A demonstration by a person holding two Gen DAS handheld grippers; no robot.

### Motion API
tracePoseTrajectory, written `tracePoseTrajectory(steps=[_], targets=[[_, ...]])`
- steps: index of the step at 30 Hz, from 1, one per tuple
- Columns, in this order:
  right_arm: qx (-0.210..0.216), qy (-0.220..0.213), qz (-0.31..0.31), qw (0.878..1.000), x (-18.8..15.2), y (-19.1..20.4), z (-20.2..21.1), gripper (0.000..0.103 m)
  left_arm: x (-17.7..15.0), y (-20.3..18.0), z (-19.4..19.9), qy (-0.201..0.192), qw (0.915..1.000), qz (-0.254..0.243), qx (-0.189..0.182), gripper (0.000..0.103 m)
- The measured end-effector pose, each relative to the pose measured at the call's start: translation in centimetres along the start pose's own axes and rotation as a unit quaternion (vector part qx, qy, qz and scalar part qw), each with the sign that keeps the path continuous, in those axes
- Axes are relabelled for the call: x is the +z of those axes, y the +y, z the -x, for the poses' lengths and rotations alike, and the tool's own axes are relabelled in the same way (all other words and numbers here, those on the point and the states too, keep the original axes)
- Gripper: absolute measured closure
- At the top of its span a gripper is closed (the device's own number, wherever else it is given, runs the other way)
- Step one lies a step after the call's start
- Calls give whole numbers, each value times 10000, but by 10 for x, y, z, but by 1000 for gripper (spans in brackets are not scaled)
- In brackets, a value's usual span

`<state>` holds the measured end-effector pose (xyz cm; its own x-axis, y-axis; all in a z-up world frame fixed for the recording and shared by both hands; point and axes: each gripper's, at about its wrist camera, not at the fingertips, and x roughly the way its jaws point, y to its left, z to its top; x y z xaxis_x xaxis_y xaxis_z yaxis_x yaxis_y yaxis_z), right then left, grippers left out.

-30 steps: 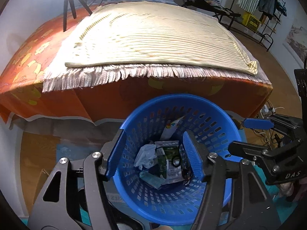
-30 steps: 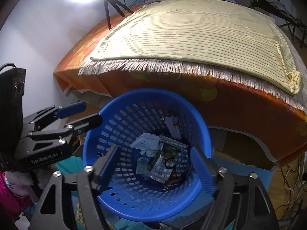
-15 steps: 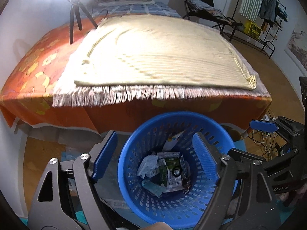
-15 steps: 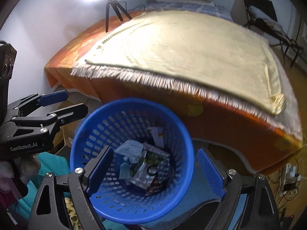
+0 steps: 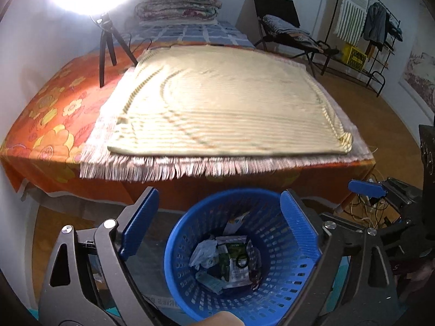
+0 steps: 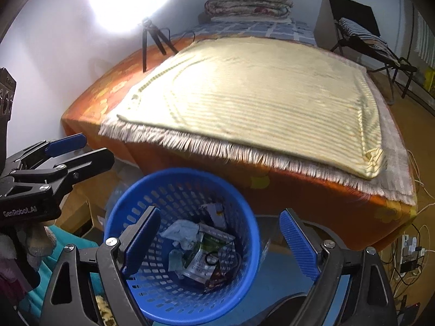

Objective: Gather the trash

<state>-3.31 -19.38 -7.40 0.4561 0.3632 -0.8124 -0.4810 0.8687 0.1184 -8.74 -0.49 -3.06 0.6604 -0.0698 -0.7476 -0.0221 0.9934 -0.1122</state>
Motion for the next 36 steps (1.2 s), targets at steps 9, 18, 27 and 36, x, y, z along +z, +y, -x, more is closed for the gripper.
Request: tracePoseTrajectory(steps=[9,18,27,36], targets=[[-24,-337,-55,9994,23,-8,20,12,29,-10,10,-156,9998,8,-78,8],[-35,-813,-241,9964,58,-23,42,2,72,-17,25,-579,9981,-230,2,8],[-228,-1126,-153,9933,91,-35,50,0,108,-20,23,-817,9961,-335,78,5],[-241,-1125,-256,9930,110,-48,21,0,123,-5,0,-856,9961,-90,166,1]])
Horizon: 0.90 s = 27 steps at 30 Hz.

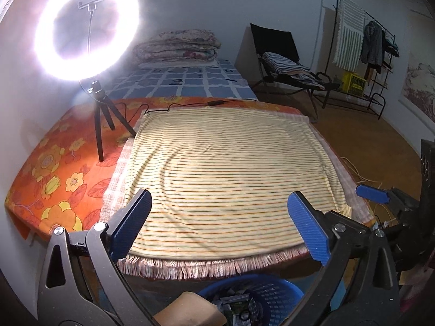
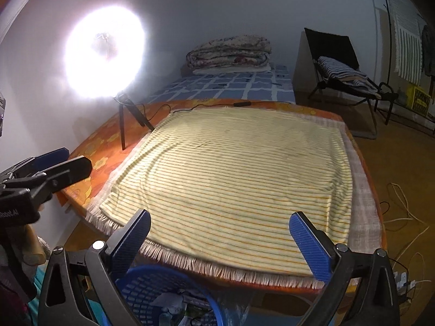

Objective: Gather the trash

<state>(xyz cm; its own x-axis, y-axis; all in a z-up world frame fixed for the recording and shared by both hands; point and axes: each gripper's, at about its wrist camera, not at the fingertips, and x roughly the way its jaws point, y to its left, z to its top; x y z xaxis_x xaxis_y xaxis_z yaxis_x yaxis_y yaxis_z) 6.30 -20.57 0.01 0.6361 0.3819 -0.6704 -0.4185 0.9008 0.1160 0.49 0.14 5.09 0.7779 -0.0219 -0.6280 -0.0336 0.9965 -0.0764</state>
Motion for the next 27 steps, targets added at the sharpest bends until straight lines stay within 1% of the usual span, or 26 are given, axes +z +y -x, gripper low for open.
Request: tracePoseTrajectory(steps=[4,12,21,27], targets=[[-24,21,-40,10000,4,-3,-15,0,1,2,-13,66,10000,0,63,1],[78,73,-351,9993,12,-12,-32,0,1,1,-30,193,9997,-21,120,1],[46,82,-437,9990,12,-17,-32,0,-1,-5,-35,290,9995,-79,127,1],[7,78,-449,9990,11,-18,-30,0,-3,-6,-33,271,9995,-103,139,1]])
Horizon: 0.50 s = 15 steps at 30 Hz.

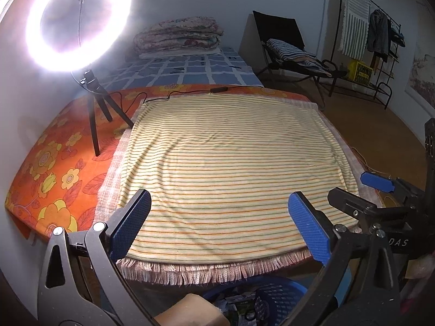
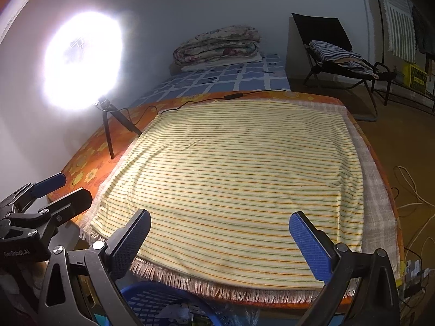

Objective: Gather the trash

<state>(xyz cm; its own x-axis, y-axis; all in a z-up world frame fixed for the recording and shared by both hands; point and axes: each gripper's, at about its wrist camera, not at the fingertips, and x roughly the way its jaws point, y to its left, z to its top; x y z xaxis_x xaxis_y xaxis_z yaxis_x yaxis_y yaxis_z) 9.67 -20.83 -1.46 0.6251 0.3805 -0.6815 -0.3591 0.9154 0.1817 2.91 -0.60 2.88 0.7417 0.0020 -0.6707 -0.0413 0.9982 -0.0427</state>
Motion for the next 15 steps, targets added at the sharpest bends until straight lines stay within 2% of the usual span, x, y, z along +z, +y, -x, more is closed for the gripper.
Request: tracePoseTrajectory(steps=[15], targets=[[-63,50,-14,10000,-2,0,-3,0,0,4,4,-27,10000,14,57,1]])
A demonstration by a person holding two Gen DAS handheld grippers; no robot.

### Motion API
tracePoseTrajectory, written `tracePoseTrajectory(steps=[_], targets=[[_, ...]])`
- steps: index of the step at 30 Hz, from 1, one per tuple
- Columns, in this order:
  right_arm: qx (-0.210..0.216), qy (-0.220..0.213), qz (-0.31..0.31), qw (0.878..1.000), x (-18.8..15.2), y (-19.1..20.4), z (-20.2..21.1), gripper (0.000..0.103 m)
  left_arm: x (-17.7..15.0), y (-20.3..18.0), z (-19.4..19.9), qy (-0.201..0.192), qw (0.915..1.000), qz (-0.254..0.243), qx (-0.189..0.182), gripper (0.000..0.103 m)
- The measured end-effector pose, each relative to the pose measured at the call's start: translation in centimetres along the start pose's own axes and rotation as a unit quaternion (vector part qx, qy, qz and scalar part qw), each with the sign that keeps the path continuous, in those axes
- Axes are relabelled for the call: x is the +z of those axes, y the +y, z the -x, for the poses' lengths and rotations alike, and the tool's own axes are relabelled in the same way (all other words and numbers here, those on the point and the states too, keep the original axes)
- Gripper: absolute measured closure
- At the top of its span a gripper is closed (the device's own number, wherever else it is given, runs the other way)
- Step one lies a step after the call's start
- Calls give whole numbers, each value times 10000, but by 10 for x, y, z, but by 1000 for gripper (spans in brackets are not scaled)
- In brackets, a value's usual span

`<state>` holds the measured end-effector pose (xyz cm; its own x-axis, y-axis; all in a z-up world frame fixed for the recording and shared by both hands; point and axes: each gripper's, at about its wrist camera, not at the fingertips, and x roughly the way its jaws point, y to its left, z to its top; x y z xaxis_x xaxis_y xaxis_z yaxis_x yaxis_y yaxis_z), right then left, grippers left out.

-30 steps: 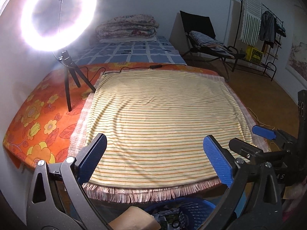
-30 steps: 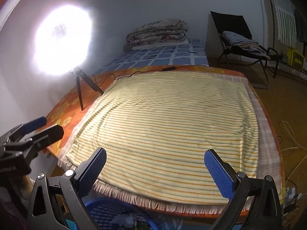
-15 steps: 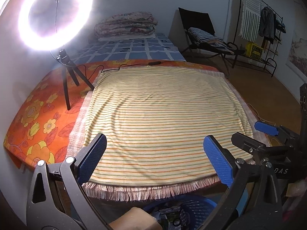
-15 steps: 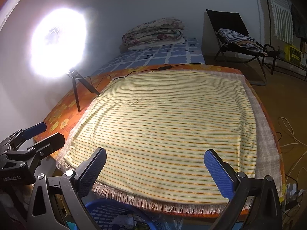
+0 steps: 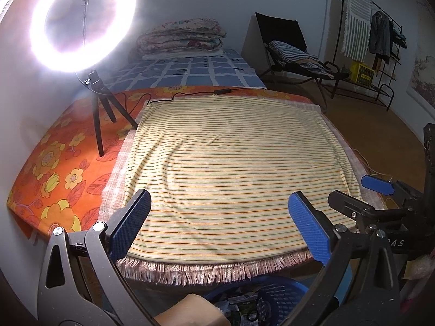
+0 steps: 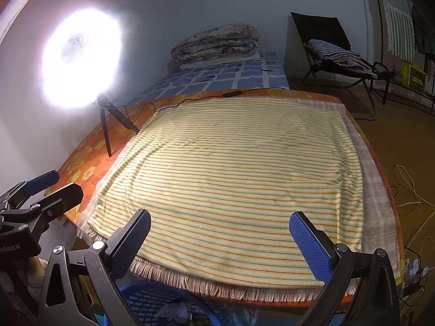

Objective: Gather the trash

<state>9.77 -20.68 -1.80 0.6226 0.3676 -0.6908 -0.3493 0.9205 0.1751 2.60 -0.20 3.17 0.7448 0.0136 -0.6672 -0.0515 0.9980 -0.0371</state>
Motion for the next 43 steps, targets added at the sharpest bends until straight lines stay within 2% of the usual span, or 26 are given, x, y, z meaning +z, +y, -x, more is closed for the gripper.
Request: tracePoseTrajectory(steps=[43], targets=[[6,162,-25,9999,-7,0,-6,0,-1,5,-3,15,9999,-74,76,0]])
